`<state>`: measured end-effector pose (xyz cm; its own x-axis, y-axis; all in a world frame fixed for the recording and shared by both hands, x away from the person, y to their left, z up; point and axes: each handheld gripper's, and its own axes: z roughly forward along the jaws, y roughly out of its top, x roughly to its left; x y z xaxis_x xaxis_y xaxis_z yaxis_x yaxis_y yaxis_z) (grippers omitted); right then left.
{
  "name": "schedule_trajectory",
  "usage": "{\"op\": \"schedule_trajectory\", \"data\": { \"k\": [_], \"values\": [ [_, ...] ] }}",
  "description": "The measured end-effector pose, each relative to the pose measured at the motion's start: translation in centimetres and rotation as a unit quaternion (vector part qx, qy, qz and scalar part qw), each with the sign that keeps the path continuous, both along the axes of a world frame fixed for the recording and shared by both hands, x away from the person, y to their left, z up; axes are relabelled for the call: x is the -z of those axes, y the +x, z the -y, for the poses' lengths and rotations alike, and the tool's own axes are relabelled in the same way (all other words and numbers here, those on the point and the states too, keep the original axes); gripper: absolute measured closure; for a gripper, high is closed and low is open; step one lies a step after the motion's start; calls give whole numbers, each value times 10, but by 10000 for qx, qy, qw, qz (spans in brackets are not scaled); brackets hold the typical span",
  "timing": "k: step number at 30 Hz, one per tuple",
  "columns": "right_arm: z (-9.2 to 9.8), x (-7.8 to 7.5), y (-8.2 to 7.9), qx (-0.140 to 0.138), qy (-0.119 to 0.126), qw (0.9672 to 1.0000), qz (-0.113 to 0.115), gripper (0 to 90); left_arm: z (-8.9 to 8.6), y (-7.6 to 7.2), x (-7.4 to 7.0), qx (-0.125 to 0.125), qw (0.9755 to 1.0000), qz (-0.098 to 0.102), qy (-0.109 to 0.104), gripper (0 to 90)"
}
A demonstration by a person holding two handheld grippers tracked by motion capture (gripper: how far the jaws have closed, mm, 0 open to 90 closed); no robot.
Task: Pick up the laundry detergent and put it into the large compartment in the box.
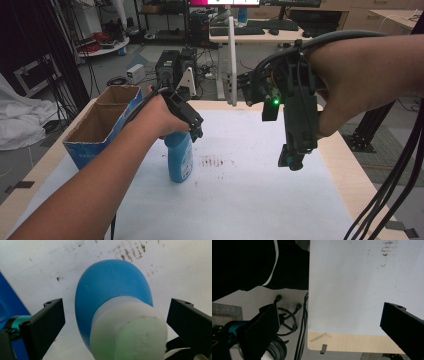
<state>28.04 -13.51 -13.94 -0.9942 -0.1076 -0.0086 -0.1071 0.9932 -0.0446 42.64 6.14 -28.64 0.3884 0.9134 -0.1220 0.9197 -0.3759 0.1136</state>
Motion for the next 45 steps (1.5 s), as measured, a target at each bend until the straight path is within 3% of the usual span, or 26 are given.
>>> {"op": "schedule_trajectory", "data": {
  "k": [12,20,31,45],
  "values": [
    [0,0,1,-22,45,10000,7,13,0,5,6,-49,9997,-129,186,17],
    [1,0,2,38,32,10000,1,14,-5,12,10,-162,9993,-292,138,62],
    [5,3,7,36,97,9999,-14,14,2,15,9,-139,9992,-302,240,88],
    [9,6,10,26,125,9999,-51,14,6,13,10,-142,9989,-328,302,188]
  ]
}}
